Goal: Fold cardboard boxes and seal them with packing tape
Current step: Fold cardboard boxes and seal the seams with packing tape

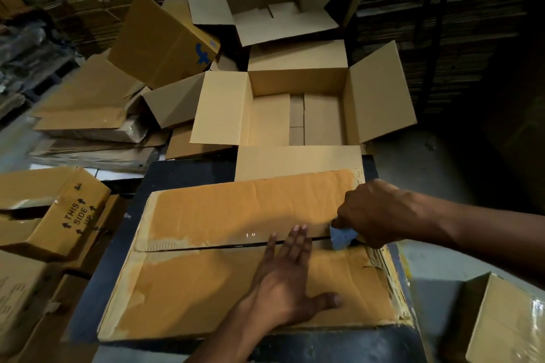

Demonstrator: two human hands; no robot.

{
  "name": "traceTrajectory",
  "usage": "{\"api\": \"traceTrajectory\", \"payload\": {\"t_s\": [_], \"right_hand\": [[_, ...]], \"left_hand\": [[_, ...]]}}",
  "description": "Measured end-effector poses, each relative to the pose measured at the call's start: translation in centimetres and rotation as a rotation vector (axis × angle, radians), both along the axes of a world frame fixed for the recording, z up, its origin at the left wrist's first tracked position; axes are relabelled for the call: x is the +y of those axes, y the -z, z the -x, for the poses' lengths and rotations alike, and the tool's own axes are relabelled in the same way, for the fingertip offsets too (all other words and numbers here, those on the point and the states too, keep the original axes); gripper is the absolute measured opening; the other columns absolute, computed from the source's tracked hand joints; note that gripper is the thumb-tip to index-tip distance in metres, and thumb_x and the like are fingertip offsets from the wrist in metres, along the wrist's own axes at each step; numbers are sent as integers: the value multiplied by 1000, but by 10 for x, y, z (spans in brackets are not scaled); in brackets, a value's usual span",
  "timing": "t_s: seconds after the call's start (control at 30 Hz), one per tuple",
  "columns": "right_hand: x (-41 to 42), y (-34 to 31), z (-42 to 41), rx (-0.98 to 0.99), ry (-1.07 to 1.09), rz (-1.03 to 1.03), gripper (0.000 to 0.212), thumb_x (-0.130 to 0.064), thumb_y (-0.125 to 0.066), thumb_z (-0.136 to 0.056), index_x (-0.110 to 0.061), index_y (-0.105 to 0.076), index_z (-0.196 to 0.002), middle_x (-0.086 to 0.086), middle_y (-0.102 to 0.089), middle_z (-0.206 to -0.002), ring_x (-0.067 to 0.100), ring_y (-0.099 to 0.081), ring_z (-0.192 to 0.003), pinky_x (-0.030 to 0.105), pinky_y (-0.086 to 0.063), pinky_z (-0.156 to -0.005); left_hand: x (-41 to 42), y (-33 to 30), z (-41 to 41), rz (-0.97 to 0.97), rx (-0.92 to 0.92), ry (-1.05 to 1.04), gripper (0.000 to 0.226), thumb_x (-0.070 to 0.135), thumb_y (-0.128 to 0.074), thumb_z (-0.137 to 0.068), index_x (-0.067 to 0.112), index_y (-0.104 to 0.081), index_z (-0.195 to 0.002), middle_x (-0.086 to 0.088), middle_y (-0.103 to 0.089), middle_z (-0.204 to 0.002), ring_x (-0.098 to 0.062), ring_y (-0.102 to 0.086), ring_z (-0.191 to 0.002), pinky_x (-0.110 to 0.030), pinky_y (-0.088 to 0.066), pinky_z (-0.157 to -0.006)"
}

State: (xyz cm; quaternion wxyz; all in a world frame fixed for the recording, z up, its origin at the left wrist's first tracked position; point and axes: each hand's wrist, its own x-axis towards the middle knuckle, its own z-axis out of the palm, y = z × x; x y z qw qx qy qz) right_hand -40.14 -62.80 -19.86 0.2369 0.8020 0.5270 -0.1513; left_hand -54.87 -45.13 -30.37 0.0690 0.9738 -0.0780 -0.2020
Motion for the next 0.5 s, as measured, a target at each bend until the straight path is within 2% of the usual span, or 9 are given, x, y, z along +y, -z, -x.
{"api": "traceTrajectory", "payload": {"t_s": [0.17, 0.33, 0.43, 0.5], "right_hand": [[1, -8, 0, 46, 51, -14, 42, -41, -67, -96, -25, -60, -133, 0, -68, -113, 21, -67, -99, 36, -59, -84], [48, 0, 12, 40, 70, 33, 35, -42, -68, -95, -26, -65, -126, -2, -68, -101, 18, -65, -91, 33, -52, -70], [80, 7, 20, 23, 40, 16, 51, -51, -71, -90, -31, -62, -136, -2, -68, -109, 20, -64, -93, 34, -47, -67], [90, 7, 25, 4, 27, -6, 47, -48, -65, -94, -33, -60, -138, -2, -67, -110, 19, -62, -90, 32, -45, -65]], "left_hand": [[17, 9, 6, 41, -11, 5, 111, 93, -21, -86, 22, 17, -163, 9, 32, -165, -4, 31, -151, -40, 10, -128], [76, 14, 21, 37, -64, 29, 103, 90, -24, -90, 29, 13, -164, 16, 25, -167, 5, 25, -150, -33, 6, -128], [110, 9, 32, 40, -66, 1, 102, 92, -25, -87, 36, 14, -162, 21, 23, -167, 6, 22, -151, -26, 11, -126], [121, 7, 37, 37, -56, -10, 102, 94, -23, -85, 38, 13, -162, 23, 22, -166, 9, 22, -150, -22, 13, -124]]}}
